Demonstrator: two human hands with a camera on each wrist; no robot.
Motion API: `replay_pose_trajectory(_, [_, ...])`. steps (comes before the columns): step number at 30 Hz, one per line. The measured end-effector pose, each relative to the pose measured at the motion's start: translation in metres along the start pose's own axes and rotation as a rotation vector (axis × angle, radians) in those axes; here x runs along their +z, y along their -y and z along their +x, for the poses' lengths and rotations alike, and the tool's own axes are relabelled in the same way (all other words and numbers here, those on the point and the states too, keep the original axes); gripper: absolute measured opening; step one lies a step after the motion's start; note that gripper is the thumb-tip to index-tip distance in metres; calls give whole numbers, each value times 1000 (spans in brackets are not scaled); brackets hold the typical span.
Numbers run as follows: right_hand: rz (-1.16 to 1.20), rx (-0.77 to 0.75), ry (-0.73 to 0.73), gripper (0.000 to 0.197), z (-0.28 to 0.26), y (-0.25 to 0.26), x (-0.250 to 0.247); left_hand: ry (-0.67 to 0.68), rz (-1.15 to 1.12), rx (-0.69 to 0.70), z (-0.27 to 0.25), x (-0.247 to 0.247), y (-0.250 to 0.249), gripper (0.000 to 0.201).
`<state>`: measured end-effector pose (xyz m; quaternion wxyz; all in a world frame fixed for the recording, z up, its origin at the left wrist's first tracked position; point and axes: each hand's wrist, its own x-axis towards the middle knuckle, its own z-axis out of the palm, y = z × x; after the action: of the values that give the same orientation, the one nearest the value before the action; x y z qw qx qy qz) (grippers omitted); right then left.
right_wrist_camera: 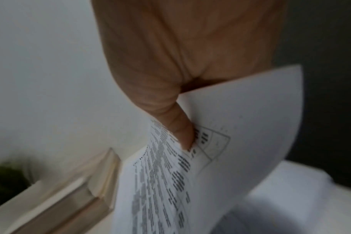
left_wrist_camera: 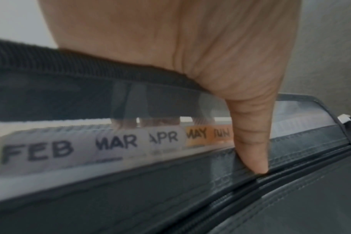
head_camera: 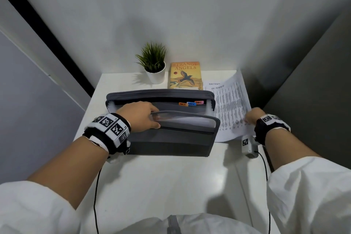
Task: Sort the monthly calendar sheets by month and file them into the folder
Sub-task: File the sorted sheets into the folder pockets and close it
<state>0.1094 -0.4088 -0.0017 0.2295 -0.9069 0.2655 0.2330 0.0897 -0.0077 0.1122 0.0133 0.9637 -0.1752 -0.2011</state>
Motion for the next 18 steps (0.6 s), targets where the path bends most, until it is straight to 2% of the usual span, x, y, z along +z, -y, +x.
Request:
replay_pose_trajectory(4, [113,-89,-291,27,-25,33,-61,1,0,-7,-4,-1,-4,40])
replay_pose_trajectory(7, [316,-304,-521,27,-58,61,-104,6,8,-10,-9,-1,-6,47])
replay_pose_trajectory(9, [482,-453,-589,25,-84,82,-121,14,7,-10,-11,-2,-6,47])
replay_pose_trajectory(11, [545,-592,-559,20,-111,104,-128,30,-7,-6,-12,-3,-6,48])
replay_pose_trajectory(13, [466,-727,-462,15,-137,123,-127,49,-16,8,-13,-4,-5,46])
replay_pose_trajectory(17, [89,-870,-286,13,-168,149,-108,60,-19,20,-12,-6,-6,23])
replay_pose_trajectory(18, [-4,-878,-267,14,-171,153,-102,62,-32,23,-12,-6,-7,25])
